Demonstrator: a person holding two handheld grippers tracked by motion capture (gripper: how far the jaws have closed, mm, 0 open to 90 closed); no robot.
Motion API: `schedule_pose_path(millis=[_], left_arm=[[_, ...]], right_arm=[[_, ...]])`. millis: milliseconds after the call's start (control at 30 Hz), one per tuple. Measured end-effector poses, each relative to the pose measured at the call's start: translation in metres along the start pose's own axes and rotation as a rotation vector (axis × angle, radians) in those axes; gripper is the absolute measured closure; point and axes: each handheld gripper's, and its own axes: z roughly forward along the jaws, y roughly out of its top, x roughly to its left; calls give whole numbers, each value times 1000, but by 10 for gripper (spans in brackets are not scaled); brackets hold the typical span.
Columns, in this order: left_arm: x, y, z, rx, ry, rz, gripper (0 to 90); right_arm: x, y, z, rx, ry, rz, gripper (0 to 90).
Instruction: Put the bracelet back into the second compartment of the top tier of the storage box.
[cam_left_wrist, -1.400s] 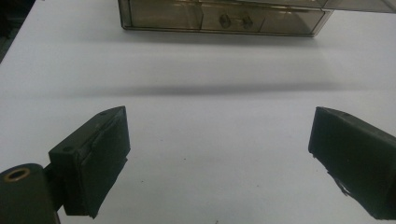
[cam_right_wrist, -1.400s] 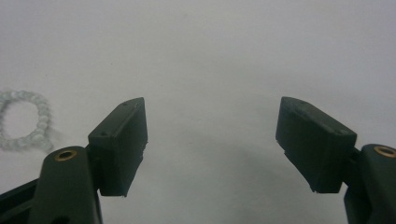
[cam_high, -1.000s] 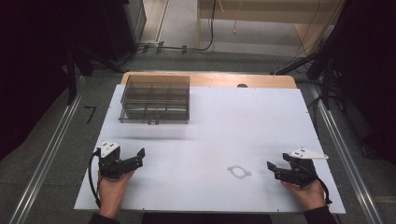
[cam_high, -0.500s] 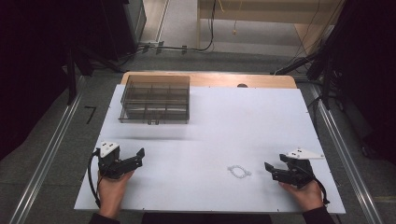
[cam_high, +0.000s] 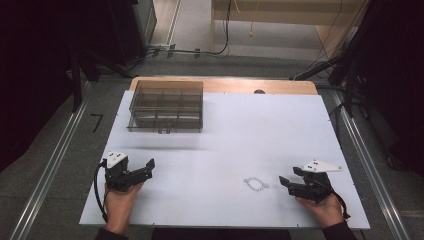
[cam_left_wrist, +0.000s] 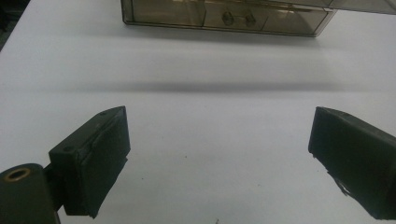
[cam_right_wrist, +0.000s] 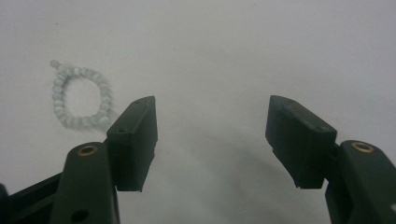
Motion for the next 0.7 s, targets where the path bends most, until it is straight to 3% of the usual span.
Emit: schedule_pose_path(millis=[700], left_arm=[[-1,0,2,14,-2,10,59]], right_arm=[[9,1,5,24,56,-38,405]])
